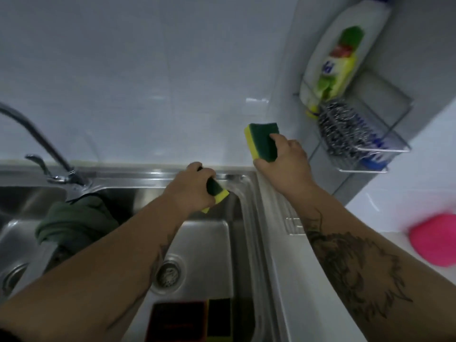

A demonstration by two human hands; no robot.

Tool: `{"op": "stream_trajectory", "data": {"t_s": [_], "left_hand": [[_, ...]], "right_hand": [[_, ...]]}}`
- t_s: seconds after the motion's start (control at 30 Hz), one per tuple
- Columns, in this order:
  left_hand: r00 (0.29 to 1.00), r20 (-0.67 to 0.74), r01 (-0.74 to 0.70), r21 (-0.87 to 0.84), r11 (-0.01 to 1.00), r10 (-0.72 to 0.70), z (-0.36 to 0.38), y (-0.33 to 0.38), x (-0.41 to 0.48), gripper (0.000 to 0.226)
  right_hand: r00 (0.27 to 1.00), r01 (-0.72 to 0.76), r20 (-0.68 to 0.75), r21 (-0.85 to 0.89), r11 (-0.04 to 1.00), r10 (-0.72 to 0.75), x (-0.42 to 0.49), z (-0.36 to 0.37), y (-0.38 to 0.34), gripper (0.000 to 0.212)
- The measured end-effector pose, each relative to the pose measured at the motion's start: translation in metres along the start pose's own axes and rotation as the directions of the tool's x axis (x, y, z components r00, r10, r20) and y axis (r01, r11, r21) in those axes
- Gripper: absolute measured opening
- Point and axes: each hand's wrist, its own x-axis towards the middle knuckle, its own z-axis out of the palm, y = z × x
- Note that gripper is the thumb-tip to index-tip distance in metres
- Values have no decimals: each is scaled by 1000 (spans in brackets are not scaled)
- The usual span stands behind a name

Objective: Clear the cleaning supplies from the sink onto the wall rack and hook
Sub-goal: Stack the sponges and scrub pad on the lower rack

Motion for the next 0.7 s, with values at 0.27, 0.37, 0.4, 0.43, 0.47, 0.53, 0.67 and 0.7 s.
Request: {"op": "stream_trajectory", "data": {"t_s": [0.27,0.37,0.4,0.43,0.47,0.53,0.67,0.7], "left_hand": [[985,51,-162,-11,987,162,-1,73,34,72],[982,79,-171,19,985,169,2,74,34,73],[983,83,-169,25,985,166,2,72,33,73],[983,91,-165,26,986,162,3,70,32,73],[983,102,-159,28,987,155,3,68,31,74],[983,123,-141,39,989,135,5,63,30,76],[982,152,-117,48,992,109,9,61,32,77],[982,147,-127,41,991,120,10,63,35,75]], "right_hand": [[960,-241,145,-13,970,240,3,18,82,67],[958,-259,140,55,964,250,-3,27,90,50],[955,-262,172,100,960,243,-4,27,87,50],[950,-260,210,117,959,232,-4,25,83,52],[945,-251,241,107,962,220,-4,19,78,53],[949,-199,265,86,976,170,-4,9,68,53],[948,-193,267,56,980,172,-2,1,56,51],[946,-203,268,54,978,181,1,5,61,52]]}}
